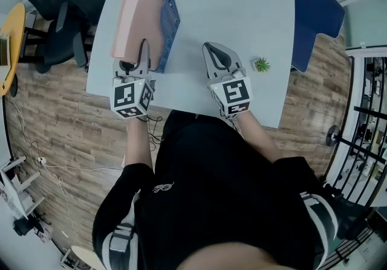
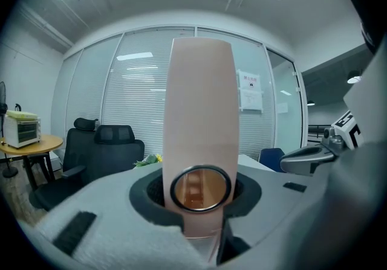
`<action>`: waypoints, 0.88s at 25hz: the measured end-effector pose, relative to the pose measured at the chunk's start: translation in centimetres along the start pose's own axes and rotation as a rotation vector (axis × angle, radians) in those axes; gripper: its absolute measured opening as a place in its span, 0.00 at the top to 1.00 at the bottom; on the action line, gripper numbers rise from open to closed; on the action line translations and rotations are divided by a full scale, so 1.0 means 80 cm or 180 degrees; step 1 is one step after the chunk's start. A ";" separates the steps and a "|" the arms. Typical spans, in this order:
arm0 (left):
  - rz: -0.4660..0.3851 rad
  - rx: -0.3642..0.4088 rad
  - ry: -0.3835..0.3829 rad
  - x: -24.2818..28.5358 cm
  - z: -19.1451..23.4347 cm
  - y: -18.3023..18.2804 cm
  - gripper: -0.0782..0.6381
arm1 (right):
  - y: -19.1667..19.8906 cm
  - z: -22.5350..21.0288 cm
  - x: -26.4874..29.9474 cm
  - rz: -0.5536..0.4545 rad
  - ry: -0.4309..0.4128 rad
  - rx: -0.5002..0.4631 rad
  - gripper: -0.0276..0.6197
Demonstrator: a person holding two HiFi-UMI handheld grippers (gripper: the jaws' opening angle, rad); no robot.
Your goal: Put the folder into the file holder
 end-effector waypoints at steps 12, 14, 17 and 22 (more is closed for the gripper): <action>0.0061 -0.0015 -0.0009 0.004 0.002 0.010 0.71 | 0.005 0.001 0.003 0.0038 -0.0009 0.0019 0.95; 0.0077 -0.0015 -0.0006 0.003 0.001 0.014 0.71 | 0.006 0.001 0.001 0.0044 -0.0009 0.0025 0.95; 0.0084 -0.0012 -0.0006 0.002 -0.003 0.016 0.71 | 0.006 0.001 -0.003 0.0045 -0.0011 0.0027 0.95; 0.0120 -0.0001 -0.0001 0.005 -0.002 0.023 0.71 | 0.009 0.001 0.000 0.0053 -0.0010 0.0030 0.95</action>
Point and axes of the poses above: the fingertips, and each gripper's own axes: x forward along the fingers, z to its left, y out of its underside, the point moved 3 cm from there along -x, backward along the fingers, and after that the axes turned 10 degrees about -y, right-handed, at the moved point
